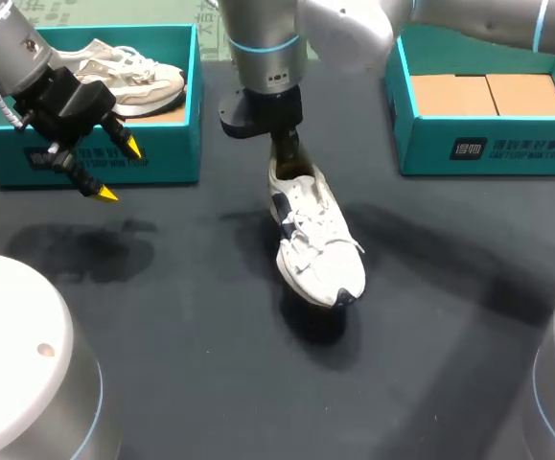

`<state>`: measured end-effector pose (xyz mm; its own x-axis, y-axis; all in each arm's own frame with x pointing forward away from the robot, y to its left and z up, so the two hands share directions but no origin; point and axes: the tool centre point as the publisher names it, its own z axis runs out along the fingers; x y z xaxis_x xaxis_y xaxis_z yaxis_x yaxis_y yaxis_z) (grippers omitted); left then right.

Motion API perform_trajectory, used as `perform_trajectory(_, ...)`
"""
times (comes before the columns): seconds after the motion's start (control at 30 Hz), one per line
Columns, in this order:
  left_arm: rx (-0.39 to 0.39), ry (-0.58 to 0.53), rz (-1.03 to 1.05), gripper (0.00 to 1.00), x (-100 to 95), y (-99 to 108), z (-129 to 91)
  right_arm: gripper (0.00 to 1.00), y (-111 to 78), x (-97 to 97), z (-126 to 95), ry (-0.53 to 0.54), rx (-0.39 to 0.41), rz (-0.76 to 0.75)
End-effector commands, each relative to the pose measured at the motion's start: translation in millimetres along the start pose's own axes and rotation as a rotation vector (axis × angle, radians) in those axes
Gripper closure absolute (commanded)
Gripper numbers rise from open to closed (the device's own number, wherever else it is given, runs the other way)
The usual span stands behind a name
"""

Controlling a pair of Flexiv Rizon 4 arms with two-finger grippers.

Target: Take the shoe out of the shoebox, open the shoe tongue, remove and reinsert the insole, then place the shoe into the shoebox

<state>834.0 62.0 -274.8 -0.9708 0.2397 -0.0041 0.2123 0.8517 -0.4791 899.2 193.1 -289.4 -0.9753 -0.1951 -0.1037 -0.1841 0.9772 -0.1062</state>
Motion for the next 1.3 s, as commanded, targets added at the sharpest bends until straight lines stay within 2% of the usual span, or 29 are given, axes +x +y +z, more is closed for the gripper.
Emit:
perform_trajectory(0.03,-0.003,0.0,0.0,0.0,0.1,0,0,1.0,-8.3,5.2,-12,-0.008,-0.01,-0.003)
perform_trajectory(0.33,-0.003,0.0,0.0,0.0,0.1,0,0,1.0,-8.3,5.2,-12,-0.008,-0.01,-0.003)
perform_trajectory(0.37,-0.003,0.0,0.0,0.0,0.1,0,0,1.0,-13.5,1.8,-16,-0.029,-0.031,0.03)
perform_trajectory(0.47,-0.003,0.0,0.0,0.0,0.1,0,0,1.0,-35.6,-12.9,-35,-0.067,-0.004,0.062)
perform_trajectory(0.67,-0.003,0.0,0.0,0.0,0.1,0,0,1.0,-86.2,-48.3,-66,-0.07,0.061,0.058)
perform_trajectory(0.83,-0.003,0.0,0.0,0.0,0.1,0,0,1.0,-128.0,-78.1,-84,-0.084,0.123,0.049)
perform_trajectory(0.93,-0.003,0.0,0.0,0.0,0.1,0,0,1.0,-154.4,-95.0,-91,-0.102,0.117,0.046)
perform_trajectory(1.3,-0.003,0.0,0.0,0.0,0.1,0,0,1.0,-154.4,-95.0,-91,-0.102,0.117,0.046)
